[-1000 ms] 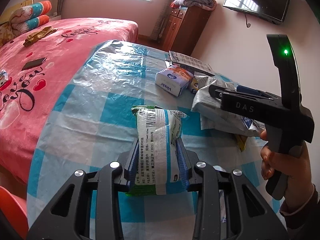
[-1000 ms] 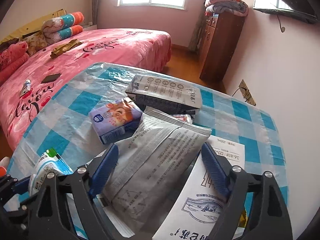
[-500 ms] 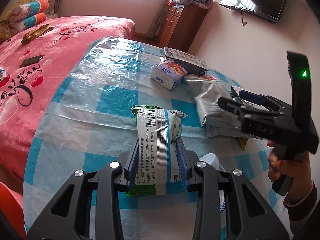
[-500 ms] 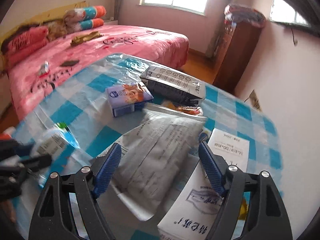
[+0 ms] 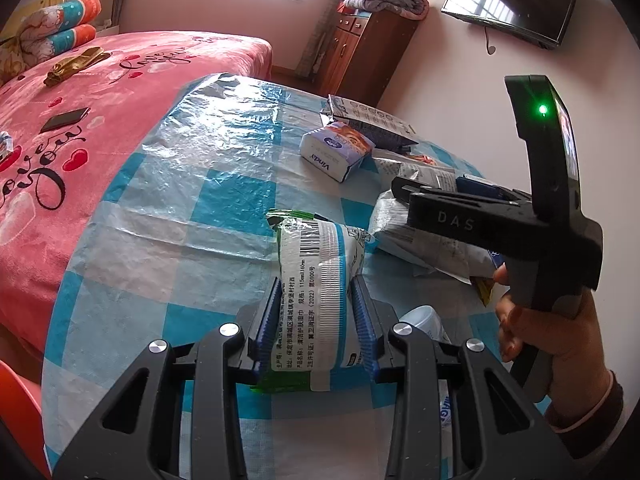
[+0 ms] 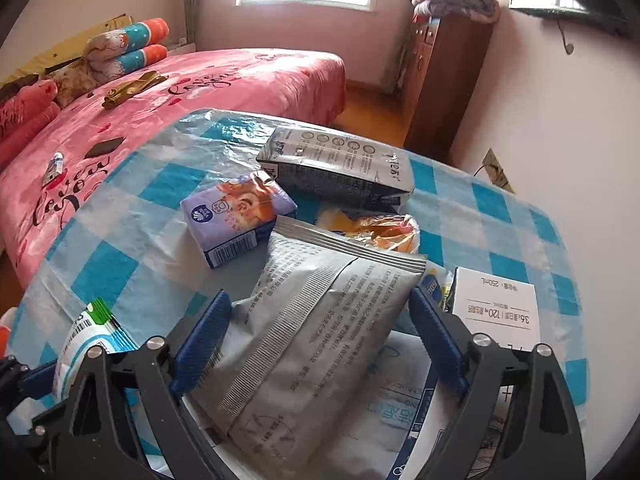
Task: Collect trash
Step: 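Close the right gripper on the grey paper bag while the left gripper holds the wipe pack, then carry both held items over the orange bucket and open both grippers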
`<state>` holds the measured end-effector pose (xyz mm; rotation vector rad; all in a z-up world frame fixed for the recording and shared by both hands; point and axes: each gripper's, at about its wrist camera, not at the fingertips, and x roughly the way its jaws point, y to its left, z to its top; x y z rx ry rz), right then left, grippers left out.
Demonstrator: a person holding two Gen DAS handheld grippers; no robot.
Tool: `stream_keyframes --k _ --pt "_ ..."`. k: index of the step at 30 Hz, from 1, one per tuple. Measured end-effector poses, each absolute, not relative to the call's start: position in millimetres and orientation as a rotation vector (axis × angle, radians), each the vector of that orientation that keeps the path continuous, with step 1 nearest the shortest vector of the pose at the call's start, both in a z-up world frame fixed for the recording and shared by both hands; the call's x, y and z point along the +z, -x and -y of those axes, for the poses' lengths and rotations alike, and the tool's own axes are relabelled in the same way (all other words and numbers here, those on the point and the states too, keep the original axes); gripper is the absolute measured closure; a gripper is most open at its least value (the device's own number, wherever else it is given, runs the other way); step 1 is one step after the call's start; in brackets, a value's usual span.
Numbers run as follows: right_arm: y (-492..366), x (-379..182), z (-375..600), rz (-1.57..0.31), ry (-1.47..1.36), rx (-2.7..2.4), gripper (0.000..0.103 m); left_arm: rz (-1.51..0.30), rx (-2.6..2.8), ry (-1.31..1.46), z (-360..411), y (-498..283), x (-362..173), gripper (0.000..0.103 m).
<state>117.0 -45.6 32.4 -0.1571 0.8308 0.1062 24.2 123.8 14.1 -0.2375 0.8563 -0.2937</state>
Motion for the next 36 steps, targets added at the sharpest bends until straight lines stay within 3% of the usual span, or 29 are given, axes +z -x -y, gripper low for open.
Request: stream_keyframes --k 3,4,7,36 --pt "-111.9 33.6 52.1 -0.802 0.138 0.116 0.034 -0.856 -0.294 0.248 -124.7 -24.2 14.0 0.066" --pt "-109.7 34.4 55.0 -0.796 0.123 0.134 0.045 -0.856 -0.293 0.248 -124.5 -23.7 14.1 0.066" --pt "-104.2 35.4 58.4 -0.779 0.105 0.184 0.052 -0.853 -0.287 0.244 -124.3 -23.0 14.5 0.067" --pt "-15.8 83.8 87.2 -0.670 -0.086 0.297 0.057 -0.769 -0.279 0.295 -135.8 18.4 43.0 0.072"
